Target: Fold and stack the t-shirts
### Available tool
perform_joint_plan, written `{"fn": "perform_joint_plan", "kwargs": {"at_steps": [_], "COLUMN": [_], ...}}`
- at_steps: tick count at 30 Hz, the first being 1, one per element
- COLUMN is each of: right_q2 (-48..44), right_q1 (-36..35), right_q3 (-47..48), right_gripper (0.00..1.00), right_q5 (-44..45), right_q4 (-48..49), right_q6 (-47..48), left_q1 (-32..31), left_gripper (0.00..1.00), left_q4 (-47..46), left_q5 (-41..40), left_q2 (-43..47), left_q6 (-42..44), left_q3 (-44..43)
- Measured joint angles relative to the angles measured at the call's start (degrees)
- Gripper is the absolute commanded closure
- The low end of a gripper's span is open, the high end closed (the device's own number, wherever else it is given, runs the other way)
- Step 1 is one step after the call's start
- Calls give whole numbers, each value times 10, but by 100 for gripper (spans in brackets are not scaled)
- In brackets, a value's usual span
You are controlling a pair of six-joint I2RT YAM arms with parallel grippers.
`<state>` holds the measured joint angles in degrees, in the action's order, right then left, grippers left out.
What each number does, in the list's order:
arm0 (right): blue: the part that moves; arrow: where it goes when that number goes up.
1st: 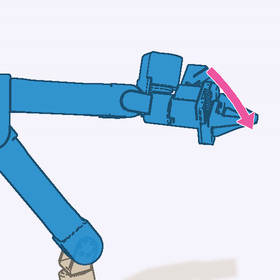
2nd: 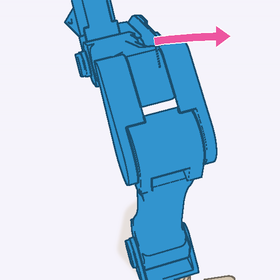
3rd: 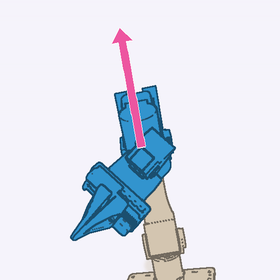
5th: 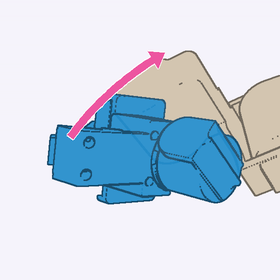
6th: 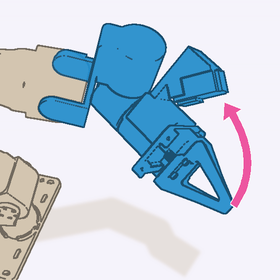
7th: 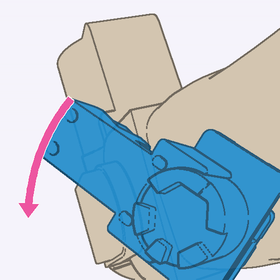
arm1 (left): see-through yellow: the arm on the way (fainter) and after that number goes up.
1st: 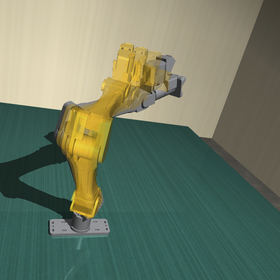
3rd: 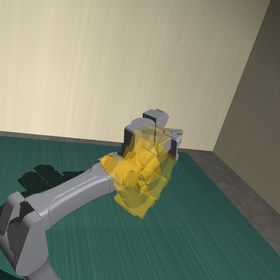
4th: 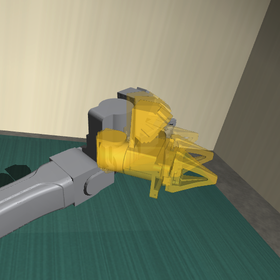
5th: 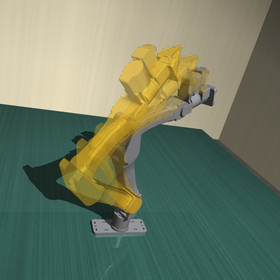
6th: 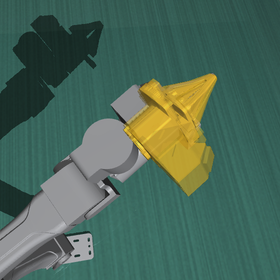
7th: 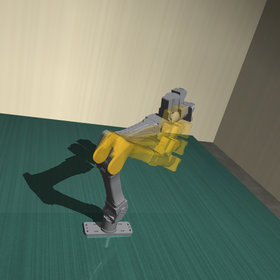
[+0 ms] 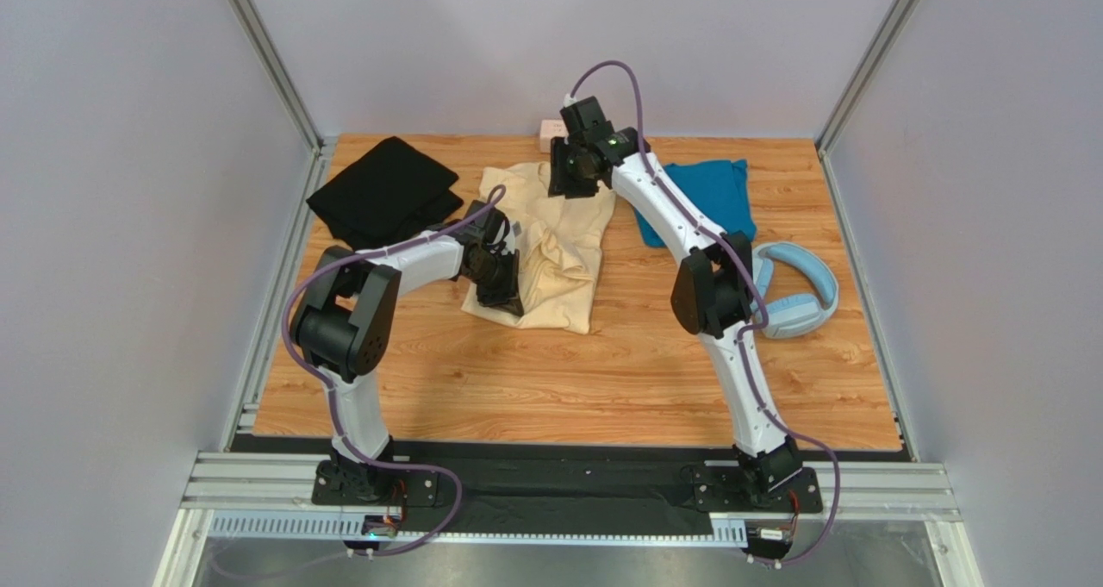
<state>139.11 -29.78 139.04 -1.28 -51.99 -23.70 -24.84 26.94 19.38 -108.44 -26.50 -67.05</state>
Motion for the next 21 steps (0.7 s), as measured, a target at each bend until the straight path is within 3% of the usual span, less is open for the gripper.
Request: {"fn": "perform_joint_plan", "kwargs": {"at_steps": [6, 8, 12, 21], "right_q2": [-21, -55, -142, -254], "right_q1": [34, 41, 45, -13], "right_q3": [-31, -87, -212, -357], "right_gripper": [72, 68, 63, 60], "right_q5": [-41, -55, -89, -127], "right_q4": [15, 9, 0, -3], "right_q6": [3, 6, 11, 12], "left_q1": [-2, -3, -7, -10], "left_gripper": [100, 90, 83, 82], "left_q4": [6, 15, 55, 162], "left_q5": [-1, -3, -21, -72], "left_q2": [1, 2, 1, -28], "left_q6": [0, 0, 2, 12], "left_q3": [-1, -5, -21, -176]}}
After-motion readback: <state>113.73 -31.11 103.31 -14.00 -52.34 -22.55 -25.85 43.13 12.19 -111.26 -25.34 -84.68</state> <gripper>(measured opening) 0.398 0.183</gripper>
